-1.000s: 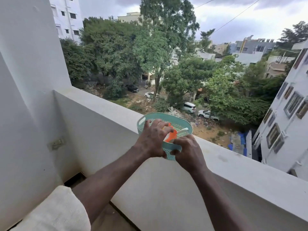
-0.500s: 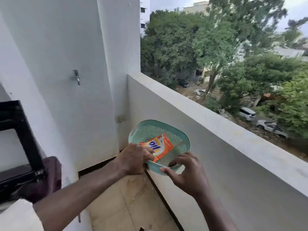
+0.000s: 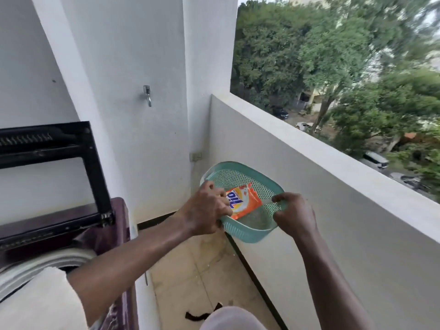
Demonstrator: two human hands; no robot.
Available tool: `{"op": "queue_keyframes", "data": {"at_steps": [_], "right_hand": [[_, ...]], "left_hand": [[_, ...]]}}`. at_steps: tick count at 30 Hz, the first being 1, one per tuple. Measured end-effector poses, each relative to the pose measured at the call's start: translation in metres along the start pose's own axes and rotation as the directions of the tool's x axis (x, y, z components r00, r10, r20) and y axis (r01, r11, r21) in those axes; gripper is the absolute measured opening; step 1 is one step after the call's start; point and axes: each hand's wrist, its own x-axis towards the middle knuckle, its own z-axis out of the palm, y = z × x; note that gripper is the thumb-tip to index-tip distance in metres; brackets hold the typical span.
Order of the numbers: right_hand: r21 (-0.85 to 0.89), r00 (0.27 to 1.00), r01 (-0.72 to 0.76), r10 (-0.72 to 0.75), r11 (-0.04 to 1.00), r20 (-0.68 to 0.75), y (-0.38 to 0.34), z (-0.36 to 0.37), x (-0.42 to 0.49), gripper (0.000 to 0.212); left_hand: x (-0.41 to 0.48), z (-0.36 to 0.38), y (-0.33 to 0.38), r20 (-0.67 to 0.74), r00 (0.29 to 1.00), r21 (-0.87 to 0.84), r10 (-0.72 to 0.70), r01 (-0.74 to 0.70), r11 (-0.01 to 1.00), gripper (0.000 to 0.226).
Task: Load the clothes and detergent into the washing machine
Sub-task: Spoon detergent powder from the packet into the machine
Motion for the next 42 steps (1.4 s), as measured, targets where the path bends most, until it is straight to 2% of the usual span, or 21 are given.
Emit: {"op": "queue_keyframes", "data": {"at_steps": [3,6,9,13,16,19,22,26,28,30,33,36,42], "right_hand": [[0.047,0.980,-0.146,0.151,0.988,-0.127,0.033,-0.067,0.024,0.040],[0.053,0.923,-0.269,0.273,0.962,-0.270,0.068,-0.128,0.055,0.026],[0.073,0.891,-0.322,0.328,0.944,-0.313,0.104,-0.171,0.089,0.020],[0.125,0.864,-0.412,0.431,0.902,-0.259,0.152,-0.201,0.124,0.027],[0.061,0.877,-0.432,0.435,0.900,-0.205,0.177,-0.212,0.142,0.022],[-0.146,0.911,-0.409,0.395,0.901,-0.115,0.182,-0.222,0.158,0.023],[-0.398,0.923,-0.361,0.384,0.843,-0.024,0.181,-0.231,0.171,0.029],[-0.505,0.927,-0.310,0.373,0.805,0.025,0.188,-0.239,0.184,0.021],[-0.517,0.934,-0.308,0.358,0.798,-0.003,0.191,-0.243,0.191,0.033],[-0.417,0.946,-0.320,0.311,0.851,-0.091,0.191,-0.249,0.196,0.033],[-0.202,0.932,-0.318,0.266,0.926,-0.248,0.188,-0.256,0.204,0.016],[-0.073,0.917,-0.298,0.264,0.952,-0.297,0.185,-0.261,0.208,0.011],[-0.037,0.905,-0.281,0.253,0.959,-0.341,0.187,-0.253,0.211,0.005]], "left_hand": [[0.078,-0.010,0.025,-0.116,0.991,0.013,-0.061,0.063,0.998,0.040],[0.161,-0.023,0.060,-0.133,0.986,-0.052,-0.104,0.098,0.994,0.070],[0.238,-0.030,0.099,-0.056,0.997,0.018,-0.060,0.061,0.998,0.069],[0.311,-0.022,0.138,0.073,0.997,0.085,-0.008,0.002,0.996,0.059],[0.347,-0.013,0.162,0.124,0.992,0.058,0.018,-0.025,0.998,0.074],[0.370,-0.006,0.175,0.143,0.988,-0.009,0.057,-0.056,0.998,0.088],[0.386,-0.007,0.176,0.166,0.979,-0.025,0.118,-0.116,0.993,0.097],[0.400,-0.006,0.175,0.223,0.945,-0.038,0.240,-0.238,0.971,0.118],[0.405,-0.004,0.173,0.210,0.928,-0.056,0.306,-0.302,0.952,0.117],[0.408,-0.002,0.170,0.201,0.916,-0.069,0.348,-0.341,0.937,0.115],[0.408,-0.002,0.169,0.190,0.913,-0.070,0.360,-0.353,0.933,0.117],[0.405,-0.002,0.170,0.134,0.922,-0.114,0.363,-0.349,0.930,0.115],[0.399,-0.003,0.168,0.090,0.916,-0.115,0.390,-0.379,0.918,0.090]]}}
